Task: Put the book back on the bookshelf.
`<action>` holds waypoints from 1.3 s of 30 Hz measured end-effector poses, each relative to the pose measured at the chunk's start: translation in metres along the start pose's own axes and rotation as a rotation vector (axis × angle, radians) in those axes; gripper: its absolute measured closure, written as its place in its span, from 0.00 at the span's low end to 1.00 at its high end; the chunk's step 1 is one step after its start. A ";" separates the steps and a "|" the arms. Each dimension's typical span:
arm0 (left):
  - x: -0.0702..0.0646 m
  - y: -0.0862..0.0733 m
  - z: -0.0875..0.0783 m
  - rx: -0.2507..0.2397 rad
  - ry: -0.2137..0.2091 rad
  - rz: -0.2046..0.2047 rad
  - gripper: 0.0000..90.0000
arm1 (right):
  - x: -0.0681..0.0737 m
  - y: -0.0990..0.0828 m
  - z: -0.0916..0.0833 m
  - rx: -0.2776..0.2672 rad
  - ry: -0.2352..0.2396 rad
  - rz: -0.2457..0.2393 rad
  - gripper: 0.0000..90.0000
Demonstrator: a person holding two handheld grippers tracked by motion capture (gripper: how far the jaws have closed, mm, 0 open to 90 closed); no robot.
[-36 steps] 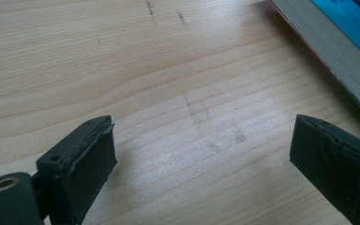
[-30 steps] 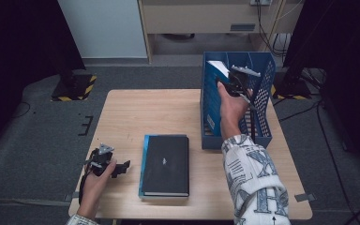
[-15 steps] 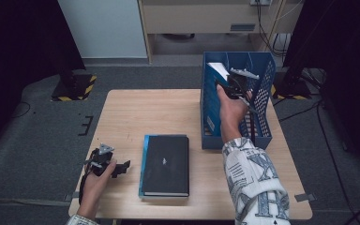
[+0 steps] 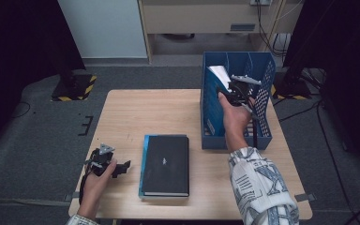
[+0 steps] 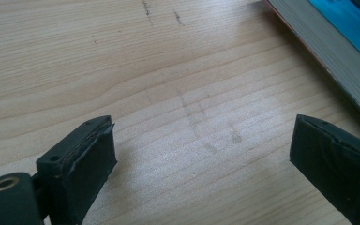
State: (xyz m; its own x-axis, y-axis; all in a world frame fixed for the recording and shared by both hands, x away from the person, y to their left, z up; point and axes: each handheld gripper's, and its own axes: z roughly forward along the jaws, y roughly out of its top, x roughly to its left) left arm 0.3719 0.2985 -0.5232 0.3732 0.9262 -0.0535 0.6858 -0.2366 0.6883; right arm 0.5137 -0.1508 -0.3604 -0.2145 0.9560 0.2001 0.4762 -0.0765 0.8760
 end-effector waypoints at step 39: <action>-0.001 0.000 0.000 0.000 -0.007 0.003 0.08 | 0.000 0.010 -0.016 0.064 0.032 -0.062 0.57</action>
State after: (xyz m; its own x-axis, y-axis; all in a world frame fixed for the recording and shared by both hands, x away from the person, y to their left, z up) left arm 0.3716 0.2979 -0.5231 0.3792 0.9236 -0.0568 0.6850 -0.2390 0.6882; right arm 0.5045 -0.1566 -0.3448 -0.2717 0.9489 0.1608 0.5143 0.0019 0.8576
